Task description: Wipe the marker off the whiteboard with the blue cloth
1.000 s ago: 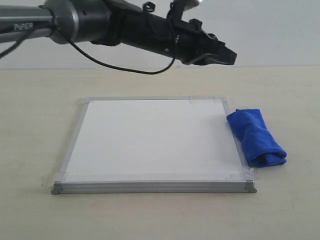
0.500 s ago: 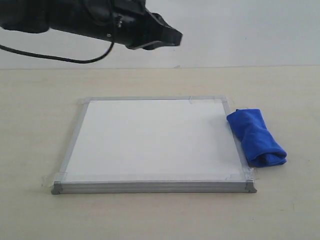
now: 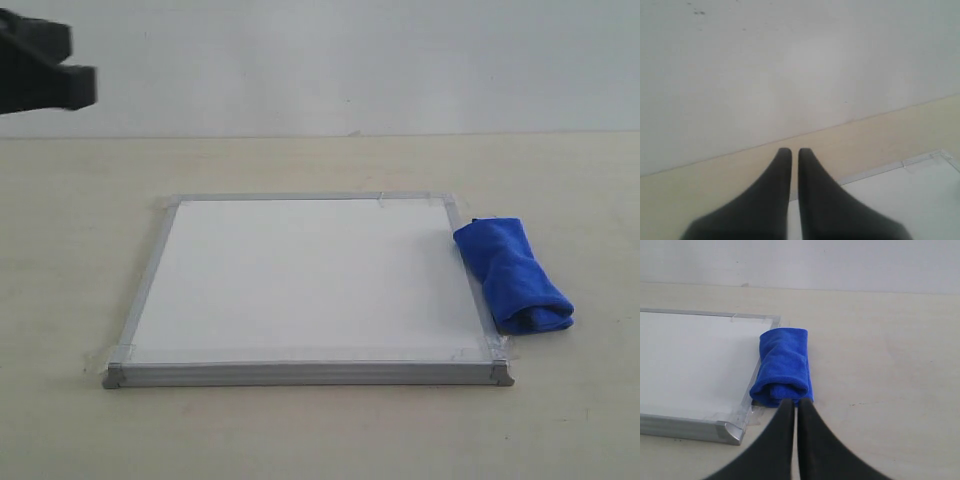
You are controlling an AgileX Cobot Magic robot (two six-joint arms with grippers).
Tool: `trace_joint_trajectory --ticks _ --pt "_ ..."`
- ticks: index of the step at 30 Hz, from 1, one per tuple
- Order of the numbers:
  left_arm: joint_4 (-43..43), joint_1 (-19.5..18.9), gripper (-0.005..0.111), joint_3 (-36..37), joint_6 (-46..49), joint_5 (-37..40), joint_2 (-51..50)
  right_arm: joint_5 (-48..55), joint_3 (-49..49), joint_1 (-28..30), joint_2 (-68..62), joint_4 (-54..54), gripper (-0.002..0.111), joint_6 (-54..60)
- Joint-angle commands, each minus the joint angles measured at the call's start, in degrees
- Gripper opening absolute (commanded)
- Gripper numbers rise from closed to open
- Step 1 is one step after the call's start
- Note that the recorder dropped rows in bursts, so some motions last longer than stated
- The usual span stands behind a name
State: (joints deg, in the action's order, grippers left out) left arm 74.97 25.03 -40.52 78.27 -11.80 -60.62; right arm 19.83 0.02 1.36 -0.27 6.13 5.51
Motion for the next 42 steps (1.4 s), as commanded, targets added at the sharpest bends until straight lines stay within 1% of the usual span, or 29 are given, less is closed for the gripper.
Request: trace_joint_trajectory --ticks 1,3,5,10,16,19,21,24,27,29,35,40,42 --pt "0.53 0.05 0.005 10.36 -0.44 -1.55 14.44 -0.26 -0.02 0.12 0.27 -0.5 0.0 0.32" --pt "0.78 -1.02 0.005 15.01 -2.2 -0.98 21.11 -0.26 -0.02 0.12 0.27 -0.5 0.0 0.32" --pt "0.78 -3.3 0.005 19.43 -4.44 -0.02 27.55 -0.26 -0.02 0.12 0.27 -0.5 0.0 0.32" --pt "0.78 -10.81 0.005 28.11 -6.22 3.82 39.49 -0.26 -0.02 0.12 0.27 -0.5 0.0 0.32" --pt "1.02 -18.22 0.005 33.68 -10.6 10.76 47.96 -0.26 -0.02 0.12 0.27 -0.5 0.0 0.32" --pt "1.02 -20.93 0.005 36.04 -10.6 13.87 51.03 -0.26 -0.02 0.12 0.27 -0.5 0.0 0.32" --pt "1.02 -22.03 0.005 37.66 -10.6 14.55 53.07 -0.26 -0.02 0.12 0.27 -0.5 0.0 0.32" --pt "1.02 -22.52 0.005 40.12 -10.6 14.81 56.63 -0.26 -0.02 0.12 0.27 -0.5 0.0 0.32" --pt "1.02 -22.52 0.005 40.52 -10.6 14.81 60.62 -0.26 -0.02 0.12 0.27 -0.5 0.0 0.32" --pt "0.3 -22.52 0.005 40.52 -10.19 15.76 60.62 -0.26 -0.02 0.12 0.27 -0.5 0.0 0.32" --pt "0.7 -22.52 0.005 40.52 -9.81 14.43 60.62 -0.05 -0.02 0.12 0.27 -0.5 0.0 0.32" --pt "7.65 -22.52 0.005 40.52 -13.27 13.63 60.62 -0.05 -0.02 0.12 0.27 -0.5 0.0 0.32" --pt "11.58 -22.52 0.005 40.52 -17.94 12.89 60.62 -0.05 -0.02 0.12 0.27 -0.5 0.0 0.32"
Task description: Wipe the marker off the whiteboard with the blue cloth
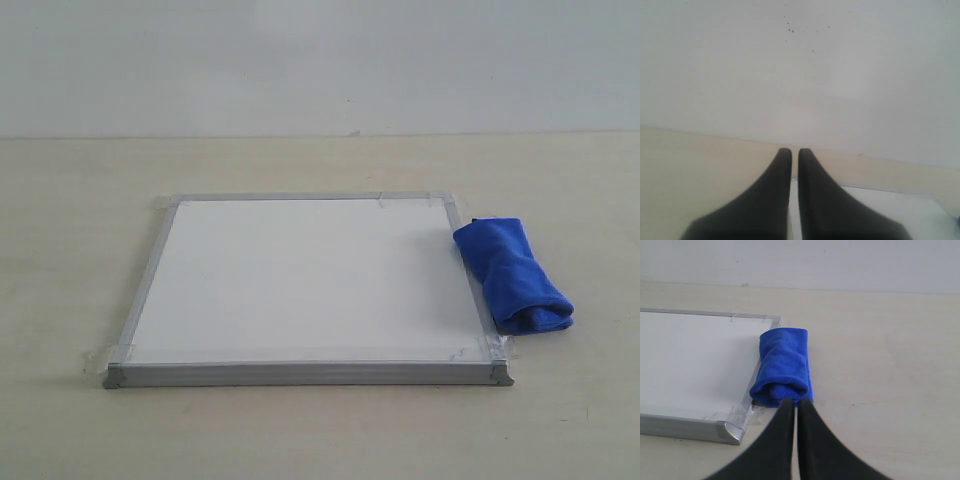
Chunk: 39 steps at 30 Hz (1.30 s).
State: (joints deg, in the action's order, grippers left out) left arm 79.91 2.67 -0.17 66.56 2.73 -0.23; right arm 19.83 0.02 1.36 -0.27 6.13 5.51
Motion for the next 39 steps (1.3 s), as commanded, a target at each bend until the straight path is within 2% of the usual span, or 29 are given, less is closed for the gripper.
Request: trace_joint_trajectory --ticks 1,4,5,6,7,8,9,11,12,18,20,23,39 --pt "8.4 -0.16 0.005 0.17 -9.73 -1.65 0.23 -0.05 -0.02 0.12 0.27 -0.5 0.0 0.32" --pt "9.42 -0.16 0.005 0.17 -22.89 -1.54 0.23 -0.05 -0.02 0.12 0.27 -0.5 0.0 0.32" --pt "3.51 -0.16 0.005 0.17 -30.32 -1.43 0.23 -0.05 -0.02 0.12 0.27 -0.5 0.0 0.32" --pt "-6.24 -0.16 0.005 0.17 -35.96 -1.33 0.23 -0.05 -0.02 0.12 0.27 -0.5 0.0 0.32" --pt "-27.48 -0.16 0.005 0.17 -43.11 -0.87 0.23 -0.05 -0.02 0.12 0.27 -0.5 0.0 0.32" --pt "-39.49 -0.16 0.005 0.17 -47.11 -0.32 0.23 -0.05 -0.02 0.12 0.27 -0.5 0.0 0.32" --pt "-55.39 -0.16 0.005 0.17 -55.13 1.53 0.23 -0.05 -0.02 0.12 0.27 -0.5 0.0 0.32" --pt "-69.03 -0.16 0.005 0.17 -58.5 3.64 0.23 -0.05 -0.02 0.12 0.27 -0.5 0.0 0.32" --pt "-72.06 -0.16 0.005 0.17 -58.5 4.9 0.23 -0.05 -0.02 0.12 0.27 -0.5 0.0 0.32" --pt "-75.06 -0.16 0.005 0.17 -58.69 11.93 0.23 -0.05 -0.02 0.12 0.27 -0.5 0.0 0.32" --pt "-75.06 -0.16 0.005 0.17 -64.88 12.36 0.23 -0.05 -0.02 0.12 0.27 -0.5 0.0 0.32" --pt "-75.06 -0.16 0.005 0.17 -67.89 12.36 0.23 -0.05 -0.02 0.12 0.27 -0.5 0.0 0.32" --pt "-75.06 -0.16 0.005 0.17 -65.03 14.32 0.23 -0.05 -0.02 0.12 0.27 -0.5 0.0 0.32"
